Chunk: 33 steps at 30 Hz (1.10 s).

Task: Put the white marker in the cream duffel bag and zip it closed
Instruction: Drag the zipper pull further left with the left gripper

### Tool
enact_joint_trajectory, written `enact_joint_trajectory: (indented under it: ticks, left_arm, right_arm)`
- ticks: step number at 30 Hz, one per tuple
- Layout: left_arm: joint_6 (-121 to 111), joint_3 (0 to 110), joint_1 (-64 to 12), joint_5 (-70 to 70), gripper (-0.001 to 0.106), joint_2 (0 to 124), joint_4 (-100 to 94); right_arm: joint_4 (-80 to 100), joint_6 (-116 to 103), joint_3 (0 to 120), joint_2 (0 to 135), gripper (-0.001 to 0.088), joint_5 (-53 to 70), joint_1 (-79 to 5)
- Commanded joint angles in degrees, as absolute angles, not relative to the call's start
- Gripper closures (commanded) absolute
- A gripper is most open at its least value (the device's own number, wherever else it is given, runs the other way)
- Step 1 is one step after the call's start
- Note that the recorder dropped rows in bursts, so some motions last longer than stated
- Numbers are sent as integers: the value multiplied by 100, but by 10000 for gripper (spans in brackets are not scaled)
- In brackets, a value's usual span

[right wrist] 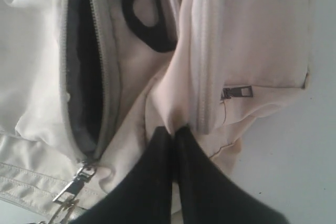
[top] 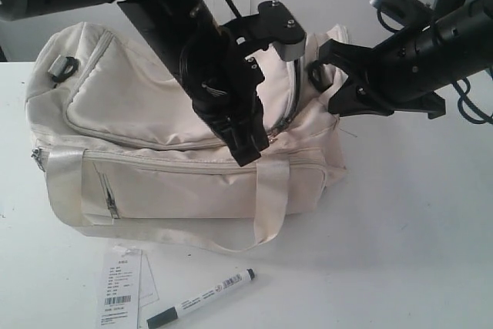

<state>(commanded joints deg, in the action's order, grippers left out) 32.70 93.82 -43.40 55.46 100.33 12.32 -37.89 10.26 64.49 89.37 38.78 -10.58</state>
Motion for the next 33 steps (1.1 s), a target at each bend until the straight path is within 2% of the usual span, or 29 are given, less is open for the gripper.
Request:
enact_joint_trajectory:
  ticks: [33]
  left_arm:
    - [2696,9382,-4340,6556,1053,9767,274]
  right_arm:
    - [-3713,1026,6449,8914,868,3869,-1058]
